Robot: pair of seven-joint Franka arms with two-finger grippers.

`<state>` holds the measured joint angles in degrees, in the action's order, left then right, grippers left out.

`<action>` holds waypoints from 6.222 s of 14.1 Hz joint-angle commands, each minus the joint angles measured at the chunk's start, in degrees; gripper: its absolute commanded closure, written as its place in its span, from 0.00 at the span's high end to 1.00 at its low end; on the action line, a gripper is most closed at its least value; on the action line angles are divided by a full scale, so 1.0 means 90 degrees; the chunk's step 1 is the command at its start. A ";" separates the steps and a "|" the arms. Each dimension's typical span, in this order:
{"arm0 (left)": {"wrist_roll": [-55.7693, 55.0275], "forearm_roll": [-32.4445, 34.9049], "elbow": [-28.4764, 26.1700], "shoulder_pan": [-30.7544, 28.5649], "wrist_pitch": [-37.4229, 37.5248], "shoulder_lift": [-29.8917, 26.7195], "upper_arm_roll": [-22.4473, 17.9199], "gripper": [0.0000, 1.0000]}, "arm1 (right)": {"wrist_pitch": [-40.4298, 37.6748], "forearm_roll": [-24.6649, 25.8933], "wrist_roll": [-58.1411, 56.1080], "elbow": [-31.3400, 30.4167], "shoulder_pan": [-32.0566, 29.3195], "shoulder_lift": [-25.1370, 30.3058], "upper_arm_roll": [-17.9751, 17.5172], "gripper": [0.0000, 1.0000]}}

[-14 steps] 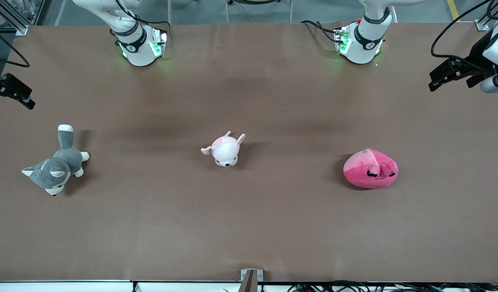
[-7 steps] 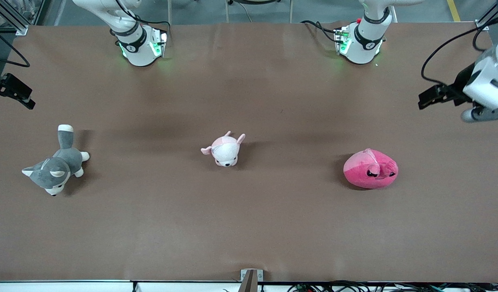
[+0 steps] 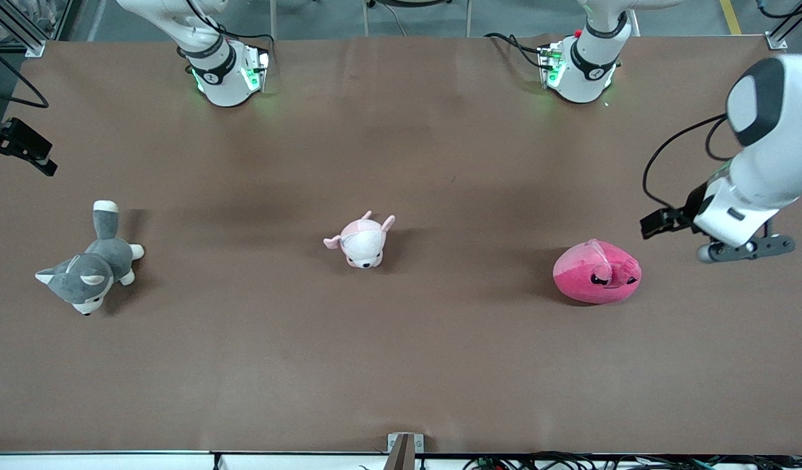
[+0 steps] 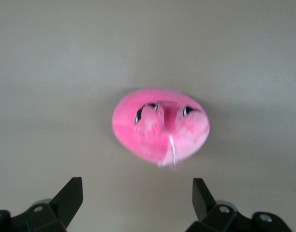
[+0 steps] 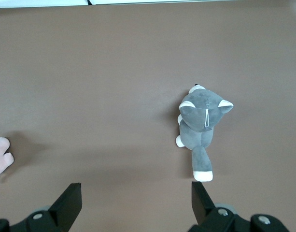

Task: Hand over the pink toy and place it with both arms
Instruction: 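Reach the left gripper down over the pink plush toy, then grasp the pink plush with the left gripper and lift it, then carry the pink plush toward the right gripper while the right gripper reaches it, then grasp the pink plush with the right gripper while the left gripper releases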

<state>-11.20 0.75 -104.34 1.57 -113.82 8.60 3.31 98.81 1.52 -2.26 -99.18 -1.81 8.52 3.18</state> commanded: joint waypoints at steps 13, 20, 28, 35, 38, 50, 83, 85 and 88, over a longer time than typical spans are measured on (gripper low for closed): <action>-0.0103 -0.0015 -0.0370 -0.0067 -0.1542 0.1026 0.0042 0.31 | 0.0027 0.0114 -0.0003 -0.0064 0.0006 0.0088 0.0008 1.00; -0.0064 -0.0053 -0.0204 -0.0106 -0.1397 0.0724 0.0373 0.00 | 0.0027 0.0046 0.0027 -0.0054 -0.0024 0.0049 0.0027 1.00; -0.0580 -0.1058 0.1572 -0.0106 0.0547 0.0636 0.1876 0.00 | -0.0371 0.0027 -0.0032 0.0268 0.0289 -0.0146 -0.0002 1.00; -0.2102 -0.2103 0.2325 0.0127 0.0431 0.0889 0.3058 0.00 | -0.0461 -0.2207 0.0182 0.0268 0.0629 -0.0302 -0.0002 0.69; -0.3127 -0.2114 0.2891 0.0674 0.0207 0.1259 0.3069 0.00 | -0.0393 -0.3796 0.0719 0.0288 0.0932 -0.0614 -0.0002 0.67; -0.6214 -0.2124 0.3644 0.2627 -0.2488 0.2354 0.3050 0.00 | 0.0418 -0.3959 0.1365 0.0884 0.2339 -0.1523 -0.0002 0.58; -0.6626 -0.1852 0.3556 0.2697 -0.2180 0.2384 0.2807 1.00 | 0.0213 -0.2522 0.1374 0.0825 0.2819 -0.1572 0.0008 0.02; -0.6607 -0.1219 0.3556 0.2677 -0.1827 0.2374 0.2640 1.00 | 0.0203 -0.2522 0.1287 0.0815 0.2566 -0.1582 0.0056 0.02; -0.6316 -0.0447 0.3488 0.2463 -0.0902 0.2403 0.2620 1.00 | 0.0056 -0.2600 0.1218 0.0815 0.1999 -0.1806 0.0056 0.02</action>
<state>-69.87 -6.99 -73.45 24.62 -126.95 30.04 26.89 100.20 -21.90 9.20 -92.21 19.59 -6.49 4.17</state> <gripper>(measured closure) 0.000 0.859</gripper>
